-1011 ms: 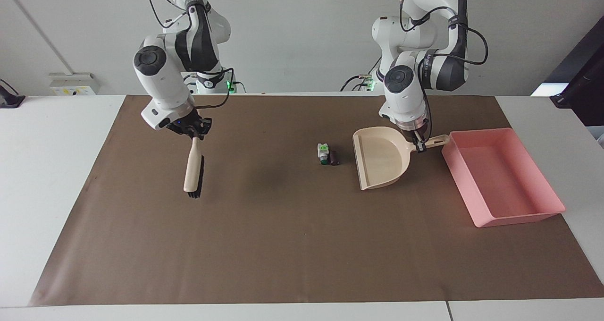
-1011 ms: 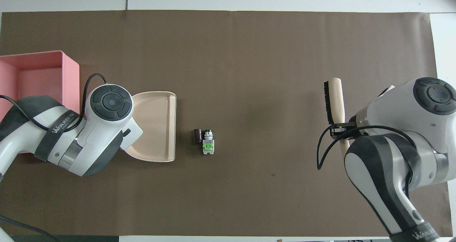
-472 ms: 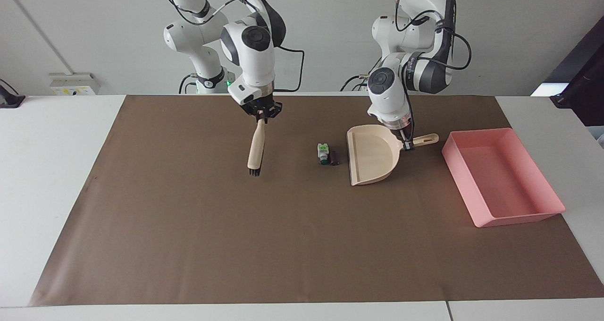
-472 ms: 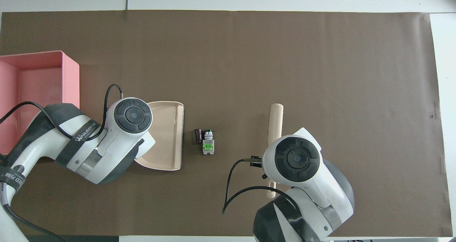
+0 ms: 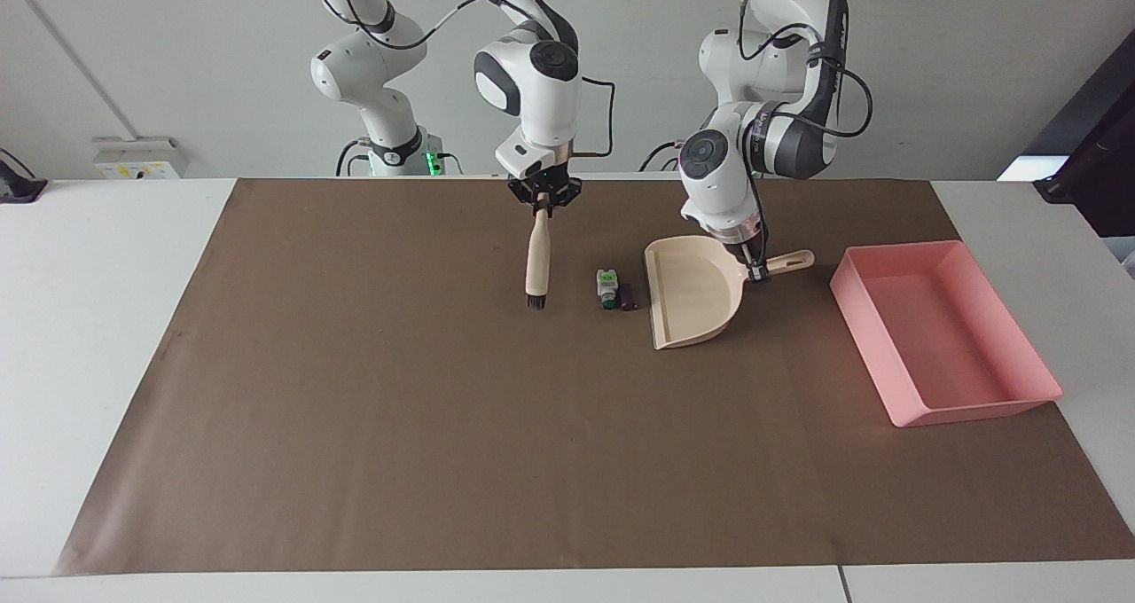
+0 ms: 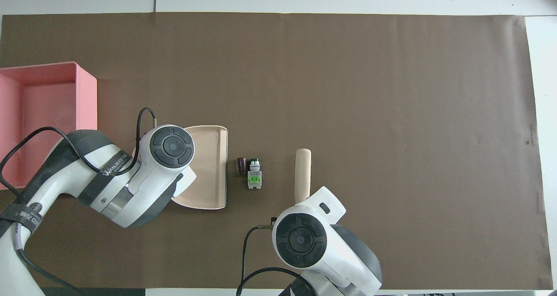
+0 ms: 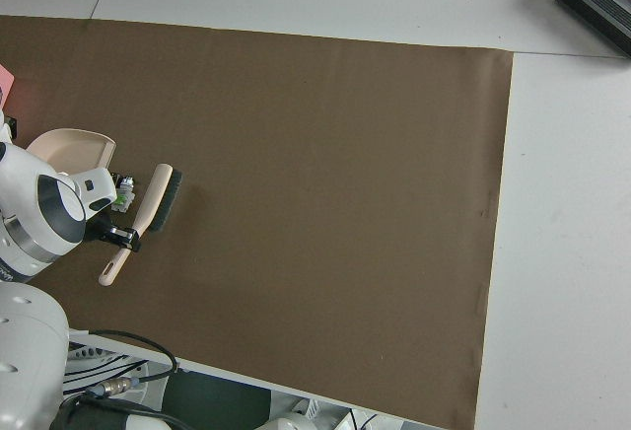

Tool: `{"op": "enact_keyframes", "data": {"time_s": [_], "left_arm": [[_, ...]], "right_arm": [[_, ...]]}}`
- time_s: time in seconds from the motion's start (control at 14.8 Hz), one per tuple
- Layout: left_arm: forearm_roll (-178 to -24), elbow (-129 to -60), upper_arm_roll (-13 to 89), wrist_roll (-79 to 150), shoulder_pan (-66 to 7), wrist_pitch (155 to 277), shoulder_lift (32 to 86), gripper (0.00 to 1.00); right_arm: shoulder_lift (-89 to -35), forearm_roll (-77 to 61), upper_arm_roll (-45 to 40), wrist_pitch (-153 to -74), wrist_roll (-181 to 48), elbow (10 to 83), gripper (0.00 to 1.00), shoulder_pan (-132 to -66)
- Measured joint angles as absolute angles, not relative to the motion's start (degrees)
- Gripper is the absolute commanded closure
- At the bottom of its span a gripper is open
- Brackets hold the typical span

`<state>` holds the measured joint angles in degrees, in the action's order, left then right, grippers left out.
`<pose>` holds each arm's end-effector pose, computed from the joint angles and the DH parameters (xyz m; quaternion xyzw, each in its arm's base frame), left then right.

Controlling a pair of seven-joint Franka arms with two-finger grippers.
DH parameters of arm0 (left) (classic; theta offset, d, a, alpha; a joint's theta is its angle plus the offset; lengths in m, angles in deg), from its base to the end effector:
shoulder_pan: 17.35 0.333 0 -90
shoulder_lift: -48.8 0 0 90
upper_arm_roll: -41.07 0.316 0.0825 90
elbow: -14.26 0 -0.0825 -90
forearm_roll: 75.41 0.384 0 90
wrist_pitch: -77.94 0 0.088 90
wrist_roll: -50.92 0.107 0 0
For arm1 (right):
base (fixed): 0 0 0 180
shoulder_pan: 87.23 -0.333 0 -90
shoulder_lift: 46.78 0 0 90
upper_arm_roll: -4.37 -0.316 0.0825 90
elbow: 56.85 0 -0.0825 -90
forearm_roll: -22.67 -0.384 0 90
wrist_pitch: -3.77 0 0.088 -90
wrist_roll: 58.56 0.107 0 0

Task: Clean e-waste and dump in bin
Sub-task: 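Carry the brush with the right gripper toward the small e-waste items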

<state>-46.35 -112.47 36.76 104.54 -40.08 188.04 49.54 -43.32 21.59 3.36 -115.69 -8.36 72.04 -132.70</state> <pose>0.4599 -0.1964 0.3584 -0.6513 0.7115 0.1926 0.1800 0.3439 0.3635 0.3824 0.9979 -0.0375 -0.0402 0.0340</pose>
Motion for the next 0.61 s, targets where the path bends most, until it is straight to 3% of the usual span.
{"op": "enact_keyframes", "data": {"time_s": [0.27,0.61], "left_arm": [[-46.3,-113.5,36.8,103.6,-40.3,188.5,49.4,1.0],[-46.3,-113.6,36.8,103.5,-40.3,188.6,49.4,1.0]], "right_arm": [[-46.8,21.6,3.4,-118.2,-8.4,70.5,1.0,-135.0],[-54.7,21.6,3.3,-118.2,-7.0,62.8,1.0,-137.4]]}}
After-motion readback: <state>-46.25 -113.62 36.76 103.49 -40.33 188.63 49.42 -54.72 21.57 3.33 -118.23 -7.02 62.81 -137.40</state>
